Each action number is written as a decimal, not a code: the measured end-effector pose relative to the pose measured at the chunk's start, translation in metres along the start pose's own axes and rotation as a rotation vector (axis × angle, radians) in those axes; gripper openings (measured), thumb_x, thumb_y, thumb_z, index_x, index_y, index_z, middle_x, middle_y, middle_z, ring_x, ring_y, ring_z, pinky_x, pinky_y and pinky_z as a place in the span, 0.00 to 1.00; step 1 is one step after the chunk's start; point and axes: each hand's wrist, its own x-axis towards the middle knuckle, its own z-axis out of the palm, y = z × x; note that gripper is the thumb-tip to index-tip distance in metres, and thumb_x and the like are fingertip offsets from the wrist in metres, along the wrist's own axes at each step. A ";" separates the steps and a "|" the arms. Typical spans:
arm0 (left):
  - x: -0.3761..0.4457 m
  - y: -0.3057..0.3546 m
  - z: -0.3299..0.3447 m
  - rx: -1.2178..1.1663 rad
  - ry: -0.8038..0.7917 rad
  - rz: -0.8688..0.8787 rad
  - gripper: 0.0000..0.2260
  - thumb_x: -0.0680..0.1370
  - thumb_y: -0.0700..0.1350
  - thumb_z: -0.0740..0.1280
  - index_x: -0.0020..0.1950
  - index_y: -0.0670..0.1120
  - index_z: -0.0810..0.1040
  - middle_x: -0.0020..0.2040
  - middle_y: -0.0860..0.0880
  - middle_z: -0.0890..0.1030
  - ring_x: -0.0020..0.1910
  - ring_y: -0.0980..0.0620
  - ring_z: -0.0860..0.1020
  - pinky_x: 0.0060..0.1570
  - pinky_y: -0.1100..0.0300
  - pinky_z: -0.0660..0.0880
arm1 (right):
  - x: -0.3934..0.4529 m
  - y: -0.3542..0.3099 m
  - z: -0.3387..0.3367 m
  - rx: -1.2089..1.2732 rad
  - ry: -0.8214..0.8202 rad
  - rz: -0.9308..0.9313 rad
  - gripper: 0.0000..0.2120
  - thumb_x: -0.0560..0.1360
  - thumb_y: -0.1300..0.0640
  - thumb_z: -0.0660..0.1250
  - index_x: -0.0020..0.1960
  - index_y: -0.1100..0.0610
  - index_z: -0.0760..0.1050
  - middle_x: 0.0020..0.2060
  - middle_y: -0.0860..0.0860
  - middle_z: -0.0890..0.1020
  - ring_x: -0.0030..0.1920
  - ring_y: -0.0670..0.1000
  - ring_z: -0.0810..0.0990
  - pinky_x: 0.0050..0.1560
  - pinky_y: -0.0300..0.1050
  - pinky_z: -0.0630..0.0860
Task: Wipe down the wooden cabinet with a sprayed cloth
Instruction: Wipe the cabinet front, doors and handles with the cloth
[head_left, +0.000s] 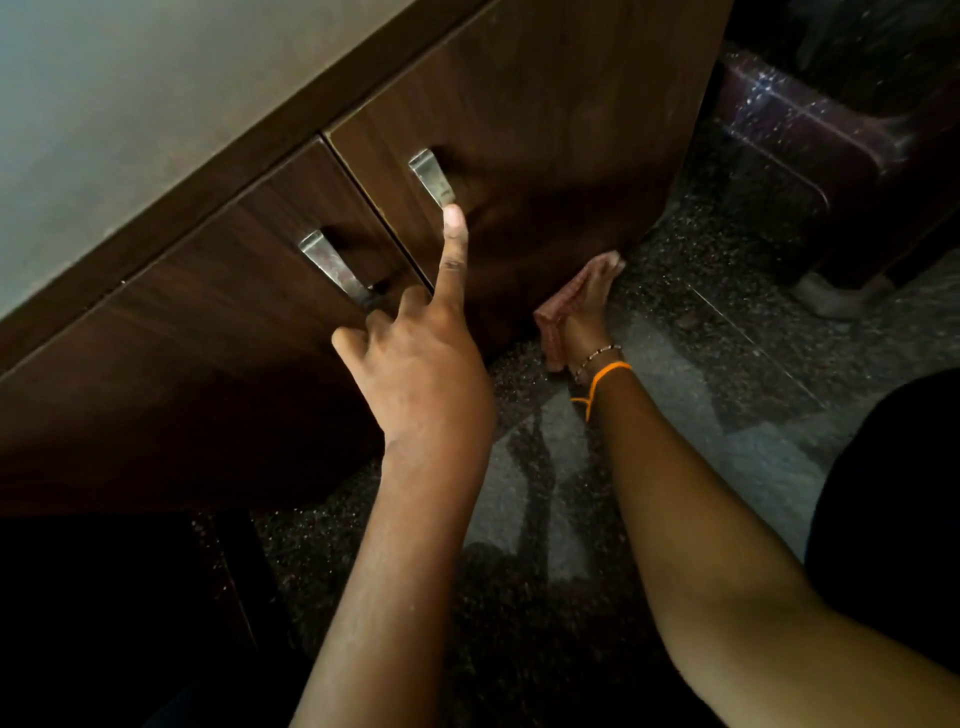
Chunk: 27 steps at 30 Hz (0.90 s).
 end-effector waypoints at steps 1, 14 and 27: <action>-0.001 0.000 0.001 -0.004 0.030 -0.004 0.41 0.74 0.34 0.62 0.75 0.60 0.40 0.44 0.47 0.77 0.44 0.44 0.75 0.50 0.48 0.64 | -0.004 0.002 -0.002 0.005 -0.040 0.017 0.38 0.69 0.63 0.54 0.74 0.68 0.41 0.74 0.63 0.37 0.75 0.60 0.38 0.76 0.46 0.38; 0.001 0.009 -0.014 -0.139 0.070 0.000 0.32 0.75 0.43 0.63 0.76 0.57 0.54 0.49 0.48 0.80 0.53 0.44 0.75 0.54 0.48 0.63 | 0.022 -0.123 -0.011 0.125 0.340 -0.457 0.31 0.67 0.74 0.55 0.71 0.69 0.61 0.72 0.66 0.61 0.74 0.62 0.56 0.75 0.38 0.45; 0.001 -0.005 -0.015 -0.180 -0.123 -0.008 0.38 0.76 0.36 0.59 0.74 0.66 0.42 0.44 0.41 0.80 0.41 0.38 0.78 0.44 0.47 0.73 | 0.028 -0.051 -0.031 -0.080 0.140 0.119 0.29 0.77 0.74 0.43 0.75 0.61 0.37 0.75 0.55 0.49 0.73 0.51 0.54 0.60 0.22 0.50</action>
